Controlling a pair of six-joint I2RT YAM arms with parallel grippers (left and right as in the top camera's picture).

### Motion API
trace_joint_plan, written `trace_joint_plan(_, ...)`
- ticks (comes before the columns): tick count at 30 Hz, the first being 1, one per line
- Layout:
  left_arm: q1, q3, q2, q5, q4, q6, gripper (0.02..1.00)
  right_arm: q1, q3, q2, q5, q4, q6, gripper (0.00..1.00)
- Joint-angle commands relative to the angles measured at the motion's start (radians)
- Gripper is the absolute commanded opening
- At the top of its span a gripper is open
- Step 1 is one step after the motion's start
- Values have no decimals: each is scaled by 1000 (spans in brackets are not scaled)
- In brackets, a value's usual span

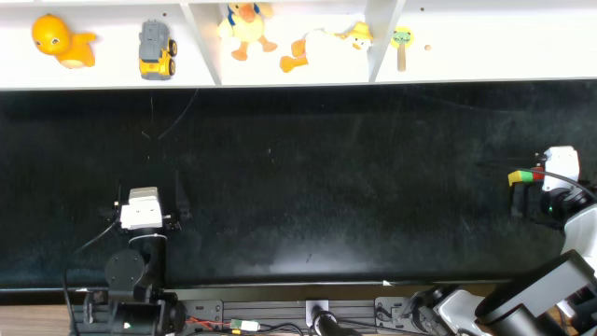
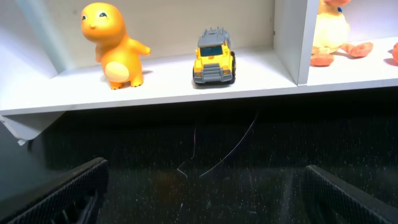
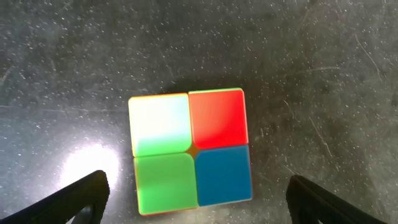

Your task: Store Toys

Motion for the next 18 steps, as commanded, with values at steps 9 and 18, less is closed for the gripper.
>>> trace_joint_plan(9,-5,-1,-12,6,-3,15,998,3,-2,8,-78,6,41,888)
trace_joint_plan(18,-5,-1,-12,6,-3,15,998,3,-2,40,-86,16,49,873)
